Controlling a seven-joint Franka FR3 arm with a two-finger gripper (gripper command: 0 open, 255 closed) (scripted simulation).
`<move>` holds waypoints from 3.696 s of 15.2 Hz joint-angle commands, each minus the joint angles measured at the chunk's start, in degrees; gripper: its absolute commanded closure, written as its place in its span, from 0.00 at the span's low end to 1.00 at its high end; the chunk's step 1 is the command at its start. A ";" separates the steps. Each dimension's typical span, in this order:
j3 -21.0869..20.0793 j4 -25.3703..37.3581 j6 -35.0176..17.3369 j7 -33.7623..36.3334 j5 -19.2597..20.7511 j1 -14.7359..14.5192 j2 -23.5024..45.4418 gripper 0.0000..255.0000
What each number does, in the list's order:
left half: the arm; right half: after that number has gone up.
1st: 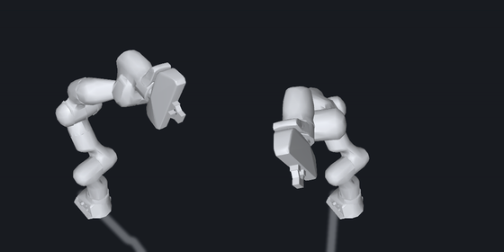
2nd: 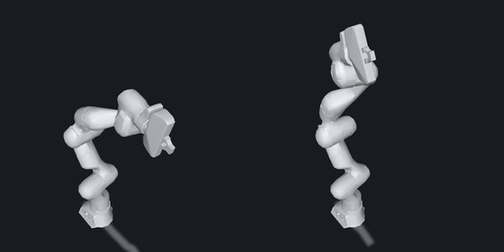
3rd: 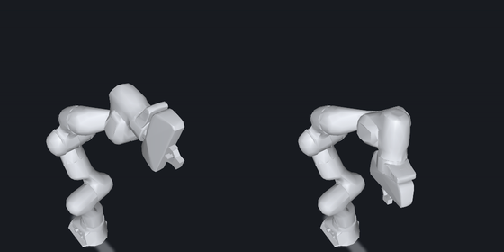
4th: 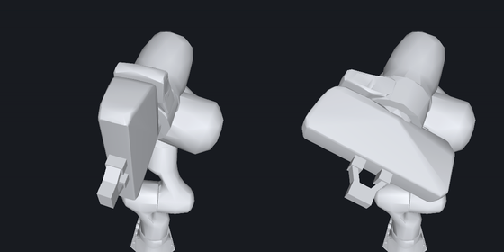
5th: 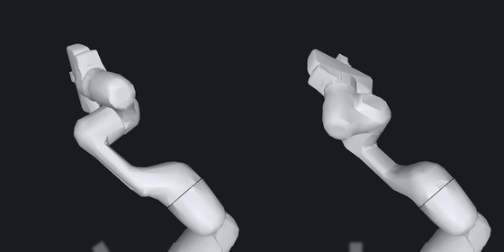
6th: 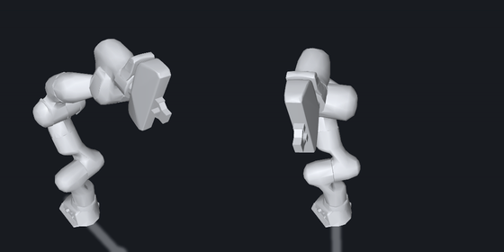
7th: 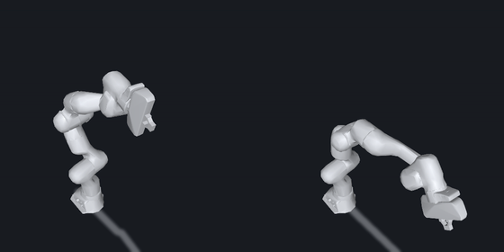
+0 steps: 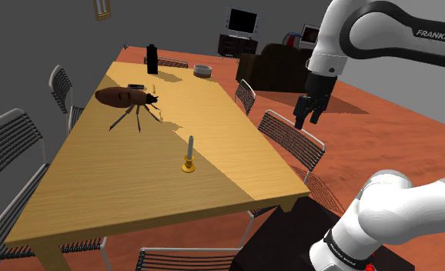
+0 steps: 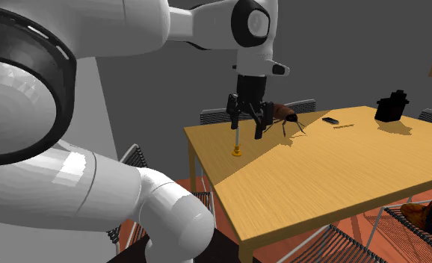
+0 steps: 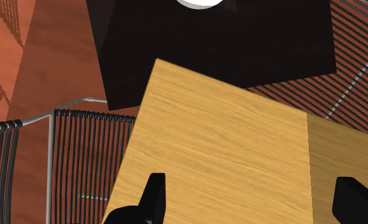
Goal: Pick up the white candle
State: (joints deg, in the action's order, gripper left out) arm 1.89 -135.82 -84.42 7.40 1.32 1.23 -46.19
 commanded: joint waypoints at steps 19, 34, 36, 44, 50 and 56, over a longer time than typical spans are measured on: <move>-12.35 13.91 -20.67 13.59 -4.46 -4.51 31.22 0.00; -16.79 30.22 -27.64 22.20 0.88 -7.51 53.29 0.00; -16.78 29.13 -29.09 22.29 1.01 -7.52 53.66 0.00; -16.77 28.27 -30.20 22.39 1.10 -7.55 53.93 1.00; -16.77 28.82 -29.51 22.32 1.05 -7.53 53.77 1.00; -16.82 32.22 -25.13 22.08 0.71 -7.49 52.76 1.00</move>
State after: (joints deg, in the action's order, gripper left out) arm -14.90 -104.32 -110.32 29.46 2.05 -6.23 6.61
